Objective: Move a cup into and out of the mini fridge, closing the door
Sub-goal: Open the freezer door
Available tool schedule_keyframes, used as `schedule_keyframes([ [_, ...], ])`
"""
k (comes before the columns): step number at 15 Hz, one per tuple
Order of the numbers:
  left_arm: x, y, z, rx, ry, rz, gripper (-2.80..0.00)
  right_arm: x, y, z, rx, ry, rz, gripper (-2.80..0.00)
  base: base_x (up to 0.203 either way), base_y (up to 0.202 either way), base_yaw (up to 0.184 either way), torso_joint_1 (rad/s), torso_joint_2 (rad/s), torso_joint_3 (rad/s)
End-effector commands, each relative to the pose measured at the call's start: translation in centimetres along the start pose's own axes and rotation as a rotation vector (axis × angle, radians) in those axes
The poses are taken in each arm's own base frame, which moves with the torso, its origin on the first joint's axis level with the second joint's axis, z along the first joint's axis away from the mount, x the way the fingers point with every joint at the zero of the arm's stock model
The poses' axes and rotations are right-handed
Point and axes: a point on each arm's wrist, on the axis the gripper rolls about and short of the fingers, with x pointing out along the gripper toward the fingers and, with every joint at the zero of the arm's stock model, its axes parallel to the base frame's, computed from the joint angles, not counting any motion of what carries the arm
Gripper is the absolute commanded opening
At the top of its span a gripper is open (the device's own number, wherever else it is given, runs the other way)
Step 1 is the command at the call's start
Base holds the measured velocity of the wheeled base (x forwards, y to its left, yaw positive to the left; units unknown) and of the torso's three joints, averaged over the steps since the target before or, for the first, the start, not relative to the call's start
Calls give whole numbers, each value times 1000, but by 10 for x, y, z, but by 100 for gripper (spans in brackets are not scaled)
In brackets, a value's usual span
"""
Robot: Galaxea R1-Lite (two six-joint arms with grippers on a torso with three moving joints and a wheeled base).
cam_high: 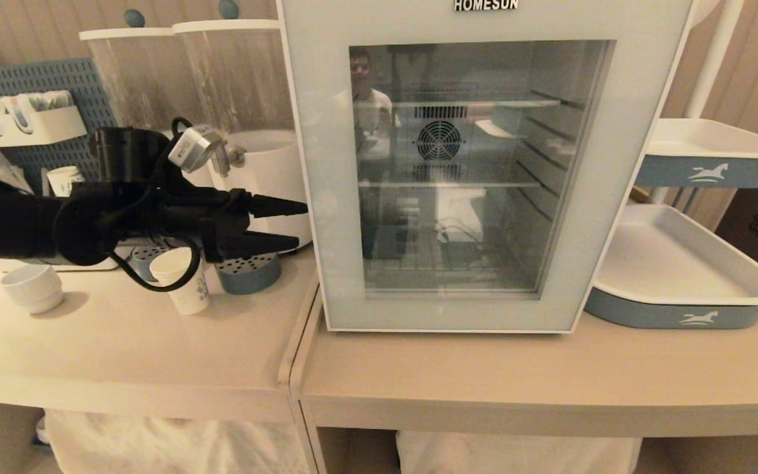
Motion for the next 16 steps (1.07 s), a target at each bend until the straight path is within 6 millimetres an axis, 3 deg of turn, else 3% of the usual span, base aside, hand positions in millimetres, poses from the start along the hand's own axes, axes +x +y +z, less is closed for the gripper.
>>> schedule_keyframes([
  [1, 4, -1, 3, 13, -3, -15, 0, 0, 0, 0, 0, 2, 0, -280, 0, 0, 0, 0, 0, 0],
  [8, 13, 20, -8, 7, 7, -4, 0, 0, 0, 0, 0, -1, 0, -280, 0, 0, 0, 0, 0, 0],
  [16, 8, -2, 0, -6, 3, -21, 0, 0, 0, 0, -1, 1, 0, -280, 0, 0, 0, 0, 0, 0],
])
